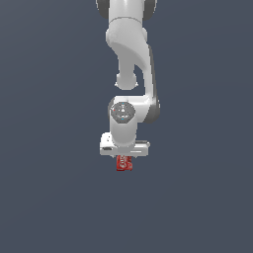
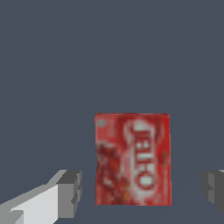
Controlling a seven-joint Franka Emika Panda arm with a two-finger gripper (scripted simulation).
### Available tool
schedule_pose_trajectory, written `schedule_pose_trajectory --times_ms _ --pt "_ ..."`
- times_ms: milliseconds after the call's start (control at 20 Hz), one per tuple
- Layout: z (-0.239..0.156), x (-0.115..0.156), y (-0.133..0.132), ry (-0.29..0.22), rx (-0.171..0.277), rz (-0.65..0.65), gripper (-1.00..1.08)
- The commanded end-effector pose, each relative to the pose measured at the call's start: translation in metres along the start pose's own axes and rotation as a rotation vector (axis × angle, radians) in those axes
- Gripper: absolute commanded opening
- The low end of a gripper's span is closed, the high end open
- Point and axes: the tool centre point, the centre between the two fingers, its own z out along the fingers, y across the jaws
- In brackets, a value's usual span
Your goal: Pick up the object and move it to a goal position.
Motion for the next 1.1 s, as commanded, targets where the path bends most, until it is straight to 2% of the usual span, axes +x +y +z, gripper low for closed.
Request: schedule_pose_trajectory --times_ms 0,600,850,900,1050 --pt "0.000 0.000 0.000 0.001 0.000 0.000 1.00" --pt "0.045 0.000 0.000 0.002 0.000 -0.001 1.00" --pt "0.051 0.001 0.000 0.002 0.000 -0.001 1.00" --pt "0.051 0.001 0.000 0.002 0.000 -0.001 -1.00" --pt "0.051 0.001 0.000 0.002 0.000 -0.001 -1.00"
